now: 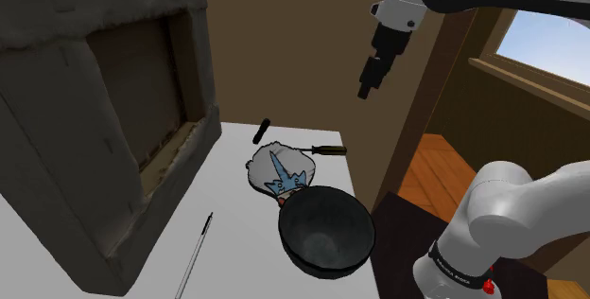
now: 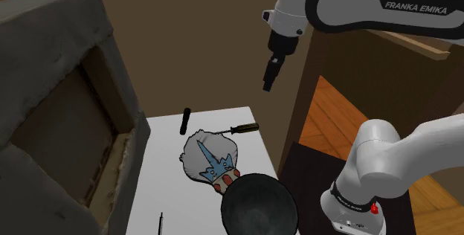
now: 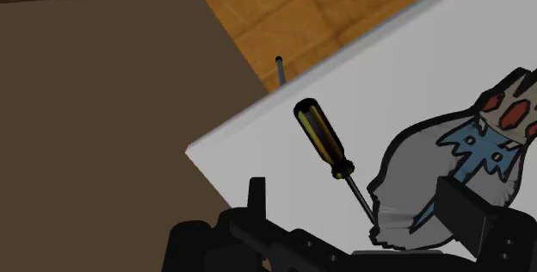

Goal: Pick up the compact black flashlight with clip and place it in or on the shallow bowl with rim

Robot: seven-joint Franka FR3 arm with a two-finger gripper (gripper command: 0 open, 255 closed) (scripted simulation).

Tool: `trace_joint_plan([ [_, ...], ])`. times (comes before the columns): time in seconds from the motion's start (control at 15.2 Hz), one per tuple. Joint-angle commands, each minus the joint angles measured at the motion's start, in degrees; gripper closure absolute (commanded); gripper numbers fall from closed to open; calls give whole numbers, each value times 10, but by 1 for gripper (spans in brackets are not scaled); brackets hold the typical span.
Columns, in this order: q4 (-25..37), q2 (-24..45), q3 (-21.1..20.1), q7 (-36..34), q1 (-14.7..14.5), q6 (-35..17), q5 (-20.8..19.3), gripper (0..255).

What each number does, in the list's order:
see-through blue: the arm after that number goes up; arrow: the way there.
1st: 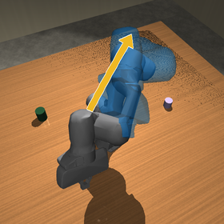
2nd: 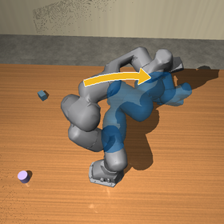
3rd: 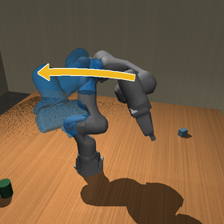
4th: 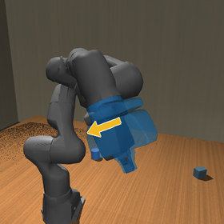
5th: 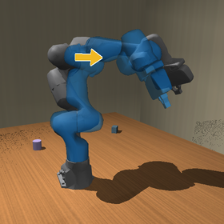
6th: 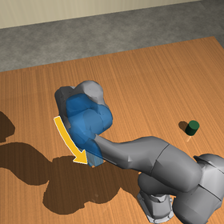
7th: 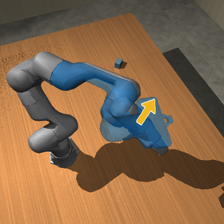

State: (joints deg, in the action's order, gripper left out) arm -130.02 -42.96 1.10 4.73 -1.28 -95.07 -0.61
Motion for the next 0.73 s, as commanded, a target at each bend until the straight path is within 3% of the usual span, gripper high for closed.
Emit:
trace_joint_plan([
  [0.0, 0, 0, 0, 0, 0, 0, 0, 0],
  [0.66, 54, 177, -120, -291, 43, -96, 37, 0],
])
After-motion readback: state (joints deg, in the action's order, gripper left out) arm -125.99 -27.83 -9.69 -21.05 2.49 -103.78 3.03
